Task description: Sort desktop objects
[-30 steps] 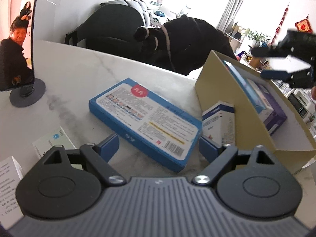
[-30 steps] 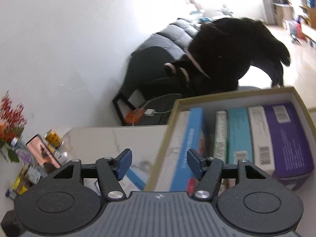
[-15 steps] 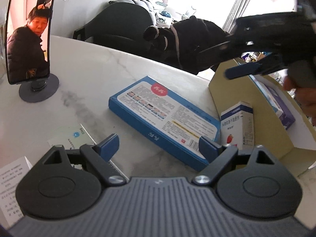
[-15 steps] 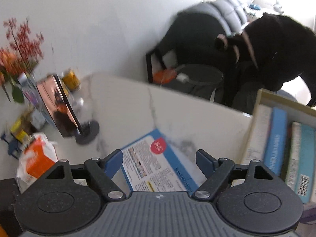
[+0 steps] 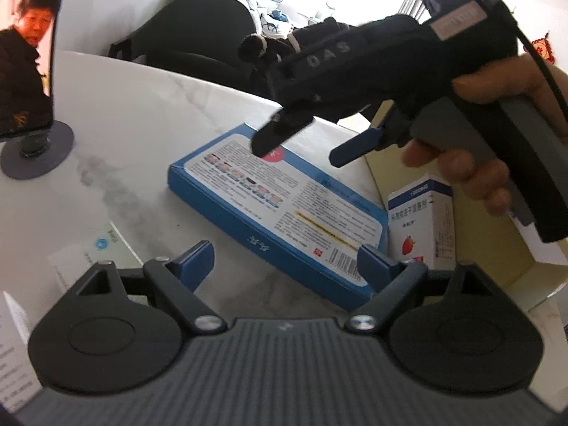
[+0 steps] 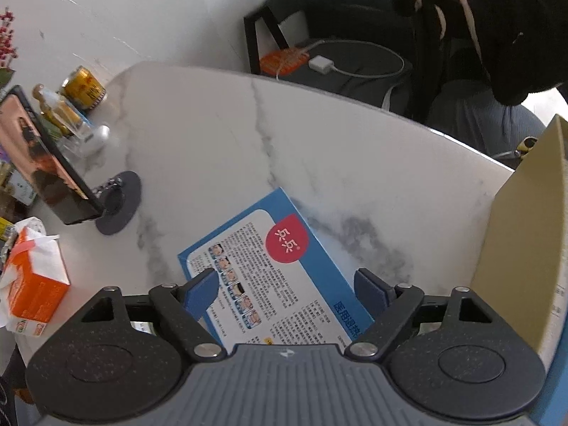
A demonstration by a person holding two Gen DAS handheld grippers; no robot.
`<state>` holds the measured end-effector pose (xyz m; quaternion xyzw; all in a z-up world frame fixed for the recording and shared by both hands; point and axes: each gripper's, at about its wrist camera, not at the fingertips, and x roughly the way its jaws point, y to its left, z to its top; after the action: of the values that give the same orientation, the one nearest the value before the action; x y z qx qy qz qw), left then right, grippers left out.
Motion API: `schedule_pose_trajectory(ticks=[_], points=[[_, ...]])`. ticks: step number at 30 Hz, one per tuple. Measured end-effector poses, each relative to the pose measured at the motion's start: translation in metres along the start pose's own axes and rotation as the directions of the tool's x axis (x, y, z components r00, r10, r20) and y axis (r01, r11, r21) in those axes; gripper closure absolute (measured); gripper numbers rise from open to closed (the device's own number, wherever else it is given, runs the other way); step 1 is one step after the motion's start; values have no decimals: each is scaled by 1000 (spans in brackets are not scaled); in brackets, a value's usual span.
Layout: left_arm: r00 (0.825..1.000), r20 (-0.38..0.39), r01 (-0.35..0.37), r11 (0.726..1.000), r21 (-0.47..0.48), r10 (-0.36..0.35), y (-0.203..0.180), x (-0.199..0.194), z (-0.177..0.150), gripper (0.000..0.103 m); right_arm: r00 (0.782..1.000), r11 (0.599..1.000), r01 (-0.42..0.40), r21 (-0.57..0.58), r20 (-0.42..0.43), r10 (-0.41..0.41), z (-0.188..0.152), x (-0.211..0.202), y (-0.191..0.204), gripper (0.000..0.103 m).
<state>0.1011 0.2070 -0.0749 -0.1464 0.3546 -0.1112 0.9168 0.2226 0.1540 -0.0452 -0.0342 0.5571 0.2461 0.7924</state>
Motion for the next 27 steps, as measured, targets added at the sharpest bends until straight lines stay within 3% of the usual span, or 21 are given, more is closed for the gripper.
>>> schedule_pose_trajectory(ticks=[16,22,27], points=[[1000,-26,15,1000,12,-14,1,5,0,14,999,998,-10,54,-47,13,7,21,-5,10],[1000,-28,10,1000,28,-10,3,-6,-9,13,992,990,-84,111,-86,94,-5,22,-3,9],[999,-42,16,1000,26,-15,2,-16,-15,13,991,987,-93,128,-86,104,-17,17,0,10]])
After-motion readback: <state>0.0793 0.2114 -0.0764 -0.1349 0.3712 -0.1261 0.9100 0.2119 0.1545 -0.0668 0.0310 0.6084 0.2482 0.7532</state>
